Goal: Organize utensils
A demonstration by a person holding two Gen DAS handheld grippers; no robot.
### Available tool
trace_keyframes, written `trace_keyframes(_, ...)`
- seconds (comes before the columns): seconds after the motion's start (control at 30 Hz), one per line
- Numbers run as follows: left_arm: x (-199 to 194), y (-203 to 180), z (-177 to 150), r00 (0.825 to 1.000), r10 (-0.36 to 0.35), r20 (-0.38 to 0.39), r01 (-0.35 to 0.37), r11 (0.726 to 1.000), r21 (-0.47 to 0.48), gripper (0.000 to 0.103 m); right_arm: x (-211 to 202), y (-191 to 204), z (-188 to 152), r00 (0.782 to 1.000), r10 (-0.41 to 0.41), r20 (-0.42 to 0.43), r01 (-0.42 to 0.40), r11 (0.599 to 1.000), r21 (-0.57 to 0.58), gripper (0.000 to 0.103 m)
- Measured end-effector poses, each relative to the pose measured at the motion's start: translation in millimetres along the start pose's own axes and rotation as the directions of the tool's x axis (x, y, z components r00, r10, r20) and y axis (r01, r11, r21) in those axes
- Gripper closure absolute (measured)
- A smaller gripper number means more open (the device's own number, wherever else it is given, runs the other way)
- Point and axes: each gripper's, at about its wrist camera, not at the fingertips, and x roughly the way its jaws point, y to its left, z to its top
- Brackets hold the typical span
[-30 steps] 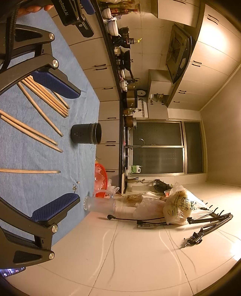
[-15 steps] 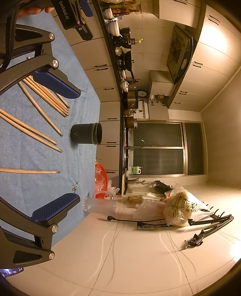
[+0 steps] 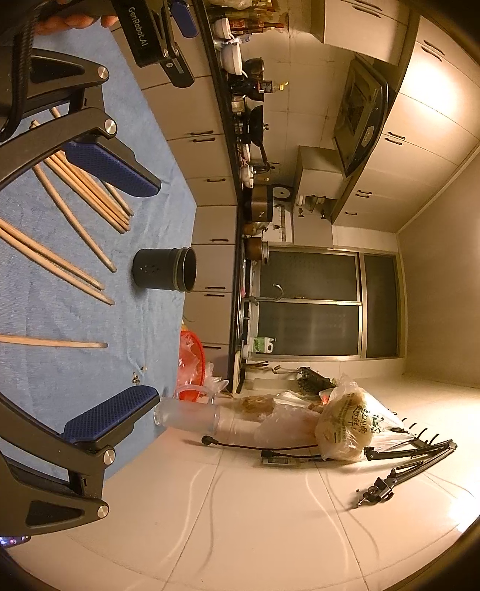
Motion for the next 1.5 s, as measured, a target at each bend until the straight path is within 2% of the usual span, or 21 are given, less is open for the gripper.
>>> trace_keyframes(0.73,14.3,-9.1,7.4,1.000,-0.010,-0.001,0.010,1.000,0.020,0.000,7.1,-4.3,0.5,1.000,-0.003,-0.009,0.003,1.000,0.004,0.000)
trace_keyframes(1.13,24.0,-11.6,0.6,1.000,0.000,-0.026,0.001,0.999,0.042,0.000,30.7,-24.2,3.1,0.997,-0.025,-0.072,0.028,0.999,0.037,0.000)
trace_keyframes(1.2,29.6,-11.3,0.5,0.998,0.002,-0.055,0.000,0.999,0.052,0.000,39.8,-30.1,4.7,0.993,-0.026,-0.112,0.030,0.999,0.038,0.000)
trace_keyframes(1.27,41.5,-12.3,1.3,0.993,0.012,-0.121,-0.003,0.997,0.073,0.000,53.3,-38.3,7.4,0.984,-0.010,-0.178,0.019,0.999,0.051,0.000)
trace_keyframes(1.37,65.5,-11.2,2.4,0.969,0.048,-0.243,-0.020,0.993,0.117,0.000,75.4,-54.5,10.3,0.958,-0.006,-0.288,0.029,0.997,0.077,0.000)
trace_keyframes(1.5,95.0,-5.9,3.4,0.931,0.057,-0.361,-0.008,0.990,0.138,0.000,92.9,-74.7,11.9,0.932,-0.025,-0.361,0.058,0.995,0.081,0.000)
